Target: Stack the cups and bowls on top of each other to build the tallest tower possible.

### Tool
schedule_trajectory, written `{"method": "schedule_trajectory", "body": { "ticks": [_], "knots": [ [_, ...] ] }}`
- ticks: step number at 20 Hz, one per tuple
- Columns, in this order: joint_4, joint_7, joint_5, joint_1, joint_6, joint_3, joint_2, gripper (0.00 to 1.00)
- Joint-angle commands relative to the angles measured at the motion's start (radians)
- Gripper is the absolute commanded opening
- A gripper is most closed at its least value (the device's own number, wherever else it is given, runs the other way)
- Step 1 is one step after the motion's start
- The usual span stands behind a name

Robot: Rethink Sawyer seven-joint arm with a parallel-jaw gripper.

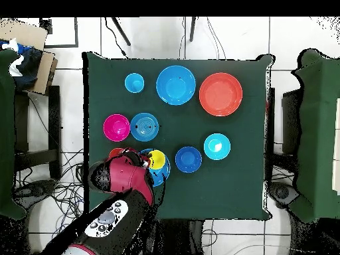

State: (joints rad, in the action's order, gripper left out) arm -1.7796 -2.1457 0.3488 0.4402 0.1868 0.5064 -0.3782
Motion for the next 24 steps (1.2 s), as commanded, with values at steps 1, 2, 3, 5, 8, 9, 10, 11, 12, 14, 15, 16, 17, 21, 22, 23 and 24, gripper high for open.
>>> {"method": "schedule_trajectory", "body": {
  "ticks": [1,2,3,5,8,9,10,11,12,14,15,16,17,21,22,23,24],
  "knots": [
    [0.045,-0.167,0.022,-0.009,-0.006,-0.077,0.003,0.00],
    [0.044,-0.169,0.023,-0.008,-0.006,-0.077,0.003,0.00],
    [0.045,-0.166,0.021,-0.010,-0.004,-0.078,0.002,0.00],
    [0.044,-0.163,0.019,-0.013,-0.001,-0.080,0.000,0.00],
    [0.044,-0.159,0.016,-0.016,-0.001,-0.082,-0.002,0.00],
    [0.045,-0.158,0.016,-0.017,-0.002,-0.082,-0.002,0.00],
    [0.045,-0.157,0.015,-0.017,-0.001,-0.082,-0.001,0.00],
    [0.045,-0.157,0.015,-0.017,-0.001,-0.081,-0.001,0.00],
    [0.045,-0.157,0.015,-0.017,-0.001,-0.081,-0.001,0.00],
    [0.046,-0.158,0.016,-0.016,0.000,-0.081,0.000,0.00],
    [0.045,-0.160,0.017,-0.015,-0.001,-0.079,0.000,0.00],
    [0.046,-0.161,0.018,-0.014,0.001,-0.079,0.000,0.00],
    [0.047,-0.161,0.018,-0.014,0.003,-0.078,0.001,0.00],
    [0.047,-0.163,0.020,-0.012,0.006,-0.076,0.002,0.00],
    [0.048,-0.163,0.021,-0.011,0.007,-0.076,0.002,0.00],
    [0.049,-0.164,0.021,-0.011,0.007,-0.076,0.003,0.00],
    [0.049,-0.164,0.021,-0.012,0.008,-0.076,0.003,0.00]
  ]
}}
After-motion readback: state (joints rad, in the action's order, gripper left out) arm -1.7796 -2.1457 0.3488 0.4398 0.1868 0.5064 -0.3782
